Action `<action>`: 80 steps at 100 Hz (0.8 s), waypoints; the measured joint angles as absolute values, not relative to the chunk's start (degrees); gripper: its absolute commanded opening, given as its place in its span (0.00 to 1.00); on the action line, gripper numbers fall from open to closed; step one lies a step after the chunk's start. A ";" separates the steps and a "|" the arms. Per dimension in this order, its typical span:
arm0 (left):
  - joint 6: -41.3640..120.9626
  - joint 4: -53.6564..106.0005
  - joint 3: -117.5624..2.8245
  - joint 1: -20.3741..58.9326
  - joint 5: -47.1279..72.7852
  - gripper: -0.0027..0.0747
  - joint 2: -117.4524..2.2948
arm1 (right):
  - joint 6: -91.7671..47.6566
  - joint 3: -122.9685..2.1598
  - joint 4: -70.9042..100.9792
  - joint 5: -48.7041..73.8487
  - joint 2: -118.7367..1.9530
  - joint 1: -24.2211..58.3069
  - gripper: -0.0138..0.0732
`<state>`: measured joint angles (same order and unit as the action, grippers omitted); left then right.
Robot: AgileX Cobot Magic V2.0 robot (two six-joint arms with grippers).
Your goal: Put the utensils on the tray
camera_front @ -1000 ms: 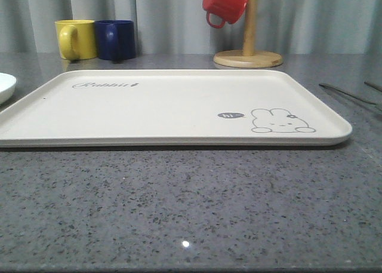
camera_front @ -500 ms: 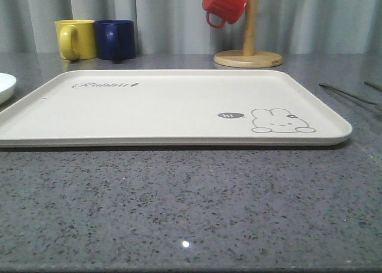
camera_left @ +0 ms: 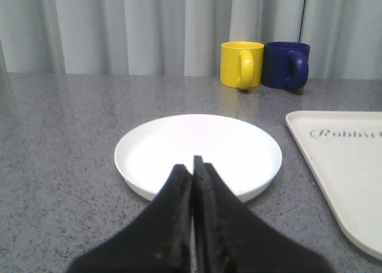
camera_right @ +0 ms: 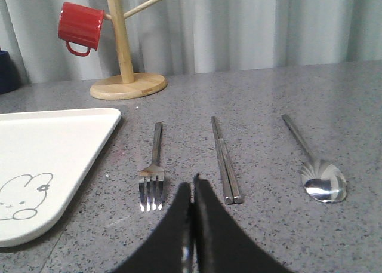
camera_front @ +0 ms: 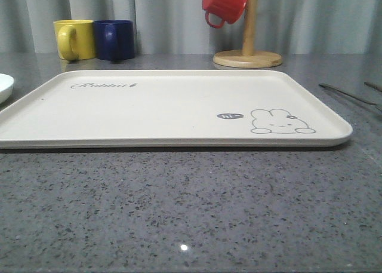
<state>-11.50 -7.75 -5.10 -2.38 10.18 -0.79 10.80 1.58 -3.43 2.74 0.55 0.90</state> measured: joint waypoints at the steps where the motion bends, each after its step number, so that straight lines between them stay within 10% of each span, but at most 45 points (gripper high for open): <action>1: -11.50 -7.75 -5.85 -2.38 10.72 0.01 -1.19 | 10.80 1.58 -3.43 2.74 0.55 0.90 0.07; 36: -11.50 -7.75 -22.87 -2.38 25.38 0.02 -22.67 | 10.80 1.58 -3.43 2.74 0.55 0.90 0.07; 63: -11.50 -7.75 -36.39 -2.38 34.00 0.42 -45.13 | 10.80 1.58 -3.43 2.74 0.55 0.90 0.07; 80: -11.50 -7.75 -46.70 -3.21 38.31 0.49 -58.34 | 10.80 1.58 -3.43 2.74 0.55 0.90 0.07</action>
